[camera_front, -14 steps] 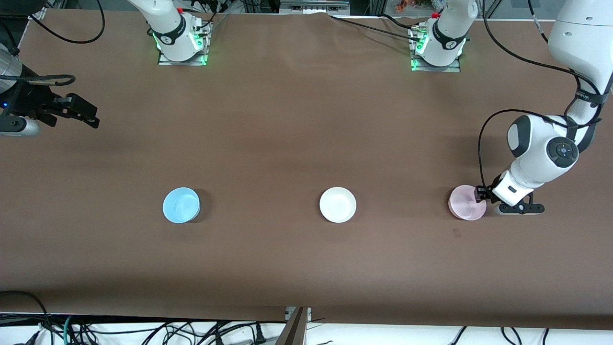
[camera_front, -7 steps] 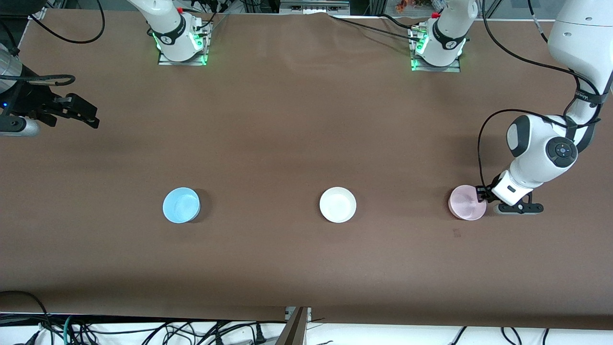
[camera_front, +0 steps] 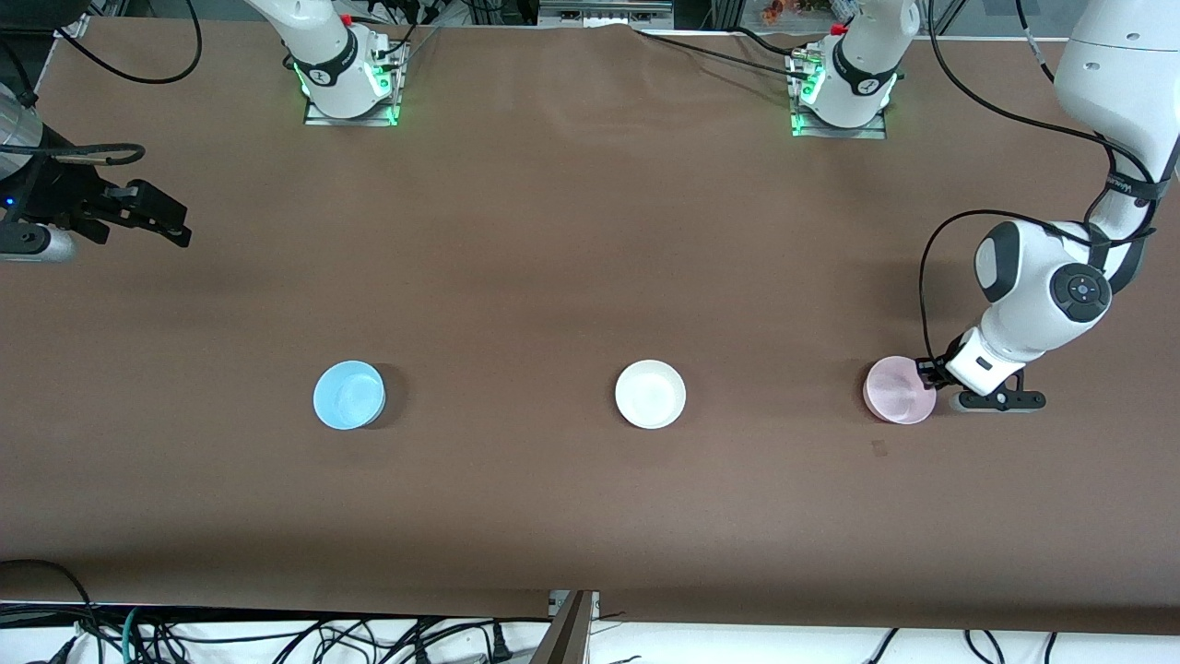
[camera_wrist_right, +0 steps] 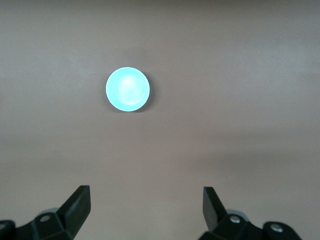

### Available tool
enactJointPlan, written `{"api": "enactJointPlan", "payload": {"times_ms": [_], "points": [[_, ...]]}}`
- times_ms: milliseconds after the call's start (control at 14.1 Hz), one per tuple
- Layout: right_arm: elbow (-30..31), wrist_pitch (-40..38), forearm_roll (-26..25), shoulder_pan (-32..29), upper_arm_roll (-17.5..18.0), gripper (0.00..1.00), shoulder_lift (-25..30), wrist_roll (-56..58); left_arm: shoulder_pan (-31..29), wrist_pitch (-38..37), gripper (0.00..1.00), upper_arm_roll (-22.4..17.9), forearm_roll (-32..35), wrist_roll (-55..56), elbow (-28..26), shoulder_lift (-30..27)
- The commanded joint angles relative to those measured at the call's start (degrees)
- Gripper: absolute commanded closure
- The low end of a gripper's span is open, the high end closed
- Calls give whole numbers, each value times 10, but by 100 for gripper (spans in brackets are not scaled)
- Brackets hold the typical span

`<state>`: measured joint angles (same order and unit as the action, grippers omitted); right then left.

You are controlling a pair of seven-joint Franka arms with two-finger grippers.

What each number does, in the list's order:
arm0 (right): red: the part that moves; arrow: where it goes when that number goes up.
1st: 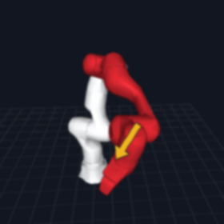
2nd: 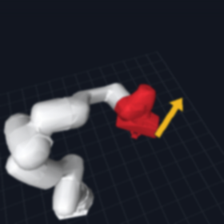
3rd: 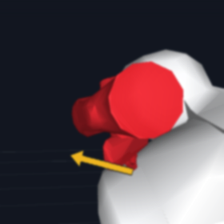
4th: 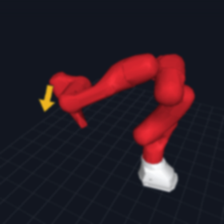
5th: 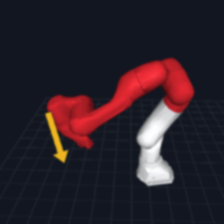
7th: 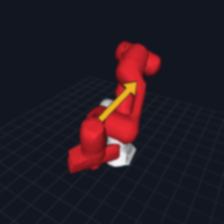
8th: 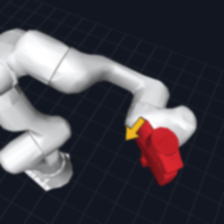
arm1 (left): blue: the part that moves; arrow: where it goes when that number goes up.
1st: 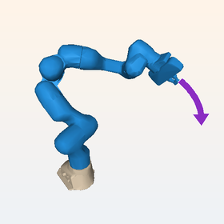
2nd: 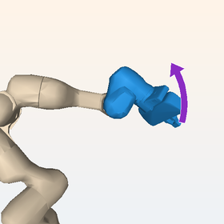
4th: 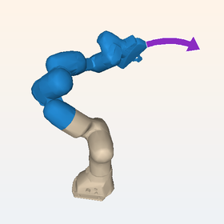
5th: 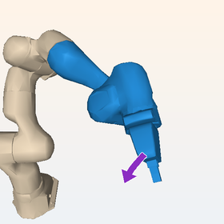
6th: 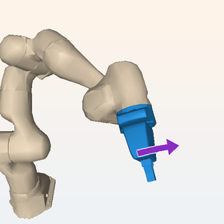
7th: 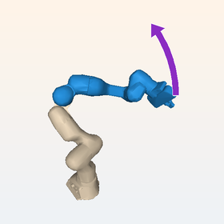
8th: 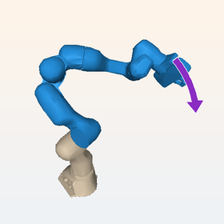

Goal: Stack pink and blue bowls on white bowl
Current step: 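Lower the left gripper onto the pink bowl rim and close it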

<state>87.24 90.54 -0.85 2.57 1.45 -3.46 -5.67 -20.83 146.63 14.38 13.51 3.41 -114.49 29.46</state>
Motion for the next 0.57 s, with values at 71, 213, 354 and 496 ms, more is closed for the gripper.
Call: {"api": "enactJointPlan", "payload": {"times_ms": [71,213,354,496], "points": [[-12,-3,7,-3,3,1,-5,-2,-2,6,93,0,16,11,-10,-9],[-12,-3,7,-3,3,1,-5,-2,-2,6,97,0,17,11,-9,-7],[-12,-3,7,-3,3,1,-5,-2,-1,6,100,0,17,11,-9,-7],[-12,-3,7,-3,3,1,-5,-1,-1,6,100,1,16,11,-7,-7]]}}
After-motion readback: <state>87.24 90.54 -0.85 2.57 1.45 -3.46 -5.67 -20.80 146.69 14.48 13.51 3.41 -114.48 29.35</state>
